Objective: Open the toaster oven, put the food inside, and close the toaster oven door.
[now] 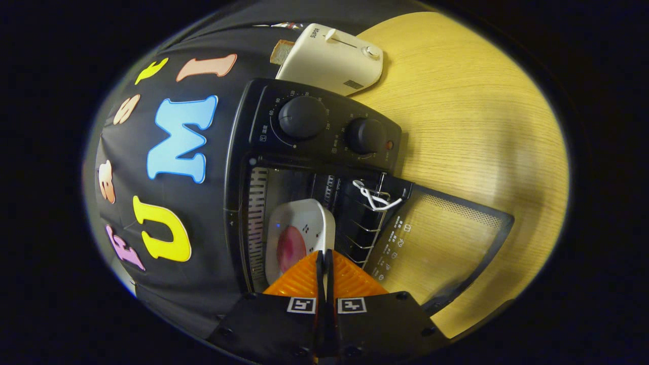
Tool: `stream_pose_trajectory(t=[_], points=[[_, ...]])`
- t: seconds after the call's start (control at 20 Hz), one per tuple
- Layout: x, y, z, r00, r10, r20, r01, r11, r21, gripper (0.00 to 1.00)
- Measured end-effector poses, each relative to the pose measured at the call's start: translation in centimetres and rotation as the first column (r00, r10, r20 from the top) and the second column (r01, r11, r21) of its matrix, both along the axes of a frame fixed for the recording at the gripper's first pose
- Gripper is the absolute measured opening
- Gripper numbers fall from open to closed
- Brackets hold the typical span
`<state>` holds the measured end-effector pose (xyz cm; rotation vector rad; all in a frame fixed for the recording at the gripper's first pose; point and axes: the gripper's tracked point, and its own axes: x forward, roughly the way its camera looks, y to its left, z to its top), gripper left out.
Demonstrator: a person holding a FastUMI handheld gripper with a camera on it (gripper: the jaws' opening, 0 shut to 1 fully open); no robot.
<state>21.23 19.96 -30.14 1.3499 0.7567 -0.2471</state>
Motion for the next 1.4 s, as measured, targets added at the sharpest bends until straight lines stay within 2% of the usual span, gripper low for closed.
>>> stream_pose_trajectory(t=[0.35, 0.5, 0.55, 0.7, 0.8, 0.95, 1.15, 1.4], points=[[1.7, 0.8, -1.2, 0.994, -0.099, -0.036, 0.098, 0.995, -0.036, 0.02], [2.1, 1.4, -1.4, 0.994, -0.104, -0.038, 0.103, 0.994, -0.021, 0.03], [2.2, 2.1, -0.4, 0.996, -0.092, -0.013, 0.092, 0.996, 0.016, 0.03], [1.4, 3.5, 0.9, 1.000, -0.006, 0.022, 0.005, 0.999, 0.040, 0.28], [0.6, 3.6, 1.9, 0.996, 0.067, 0.057, -0.067, 0.998, -0.006, 0.52], [-1.4, 3.5, 3.4, 0.973, 0.201, 0.115, -0.190, 0.976, -0.103, 0.96], [-4.2, 3.7, 4.8, 0.914, 0.380, 0.144, -0.337, 0.907, -0.253, 0.97], [-8.2, 4.3, 4.1, 0.799, 0.592, 0.107, -0.494, 0.747, -0.446, 0.98]])
